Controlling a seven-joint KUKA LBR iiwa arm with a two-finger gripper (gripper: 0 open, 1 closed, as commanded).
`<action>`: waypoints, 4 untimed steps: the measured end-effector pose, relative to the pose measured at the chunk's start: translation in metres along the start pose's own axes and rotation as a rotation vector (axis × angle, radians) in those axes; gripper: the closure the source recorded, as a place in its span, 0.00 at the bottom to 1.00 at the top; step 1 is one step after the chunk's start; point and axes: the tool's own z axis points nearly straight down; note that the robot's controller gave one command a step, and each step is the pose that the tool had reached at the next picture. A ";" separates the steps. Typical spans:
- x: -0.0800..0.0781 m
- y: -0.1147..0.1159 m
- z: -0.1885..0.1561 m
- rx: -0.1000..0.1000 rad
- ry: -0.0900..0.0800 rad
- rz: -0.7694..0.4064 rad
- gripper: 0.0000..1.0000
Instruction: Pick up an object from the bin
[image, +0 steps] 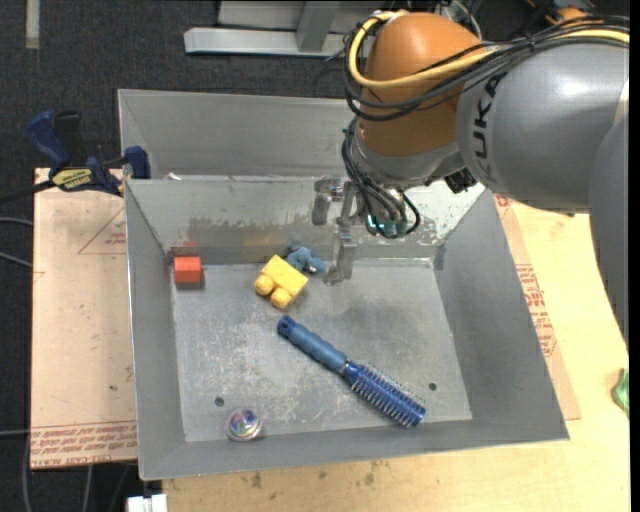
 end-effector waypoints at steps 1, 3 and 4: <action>-0.003 0.001 0.145 0.000 -0.002 0.144 0.00; 0.001 0.020 0.156 -0.001 -0.011 -0.171 1.00; -0.012 0.027 0.040 -0.002 -0.020 -0.137 1.00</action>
Offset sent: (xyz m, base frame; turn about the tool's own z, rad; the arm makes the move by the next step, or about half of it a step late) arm 0.0031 0.0009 -0.1410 0.1454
